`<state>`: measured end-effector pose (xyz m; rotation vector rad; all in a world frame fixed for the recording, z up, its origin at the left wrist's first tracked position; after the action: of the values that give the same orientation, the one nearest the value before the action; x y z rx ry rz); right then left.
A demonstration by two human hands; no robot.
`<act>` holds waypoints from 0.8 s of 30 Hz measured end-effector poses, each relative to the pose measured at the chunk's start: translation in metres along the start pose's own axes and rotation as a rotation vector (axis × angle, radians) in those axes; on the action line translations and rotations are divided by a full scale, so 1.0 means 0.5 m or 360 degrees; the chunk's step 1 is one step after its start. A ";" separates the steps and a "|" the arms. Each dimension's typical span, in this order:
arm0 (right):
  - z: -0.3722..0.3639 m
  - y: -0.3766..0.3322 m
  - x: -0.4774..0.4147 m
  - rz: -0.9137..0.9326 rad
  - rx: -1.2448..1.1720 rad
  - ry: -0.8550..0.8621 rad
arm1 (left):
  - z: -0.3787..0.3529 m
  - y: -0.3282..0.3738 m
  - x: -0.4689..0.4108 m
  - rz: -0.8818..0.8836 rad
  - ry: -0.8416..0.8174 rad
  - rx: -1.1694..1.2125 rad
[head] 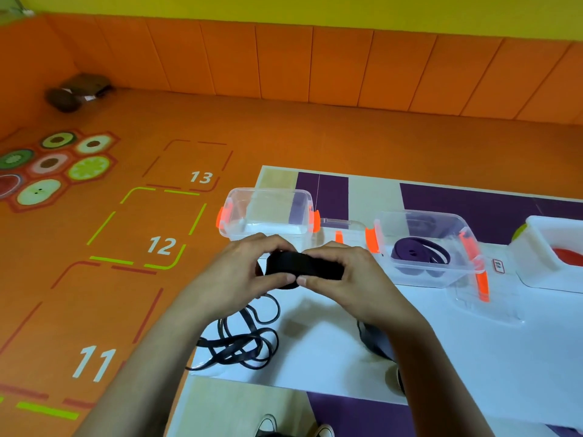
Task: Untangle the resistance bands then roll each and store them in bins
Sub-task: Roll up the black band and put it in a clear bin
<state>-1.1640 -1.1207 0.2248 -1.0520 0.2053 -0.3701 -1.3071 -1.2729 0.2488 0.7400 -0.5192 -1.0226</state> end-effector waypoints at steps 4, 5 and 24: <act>-0.001 -0.001 0.004 -0.0008 -0.0357 0.0176 | -0.002 0.000 0.006 -0.0039 0.0035 0.0439; -0.001 -0.001 0.004 0.0002 -0.0406 0.0190 | -0.005 0.001 0.008 -0.0057 0.0063 0.0617; 0.010 0.020 0.005 -0.0083 -0.0417 0.0108 | 0.004 0.013 0.008 0.0135 0.0085 0.0363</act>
<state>-1.1583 -1.1135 0.2186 -1.3058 0.2931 -0.4347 -1.3029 -1.2750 0.2551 0.9367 -0.6226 -0.8710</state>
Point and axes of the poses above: each hand's wrist, its own x-axis away from the middle knuckle, its own z-axis out of the back of the hand, y = z × x, the point moved 2 cm from there along -x, towards the middle knuckle, and after that the axes turned 4 degrees about x, right-handed, at the moved point
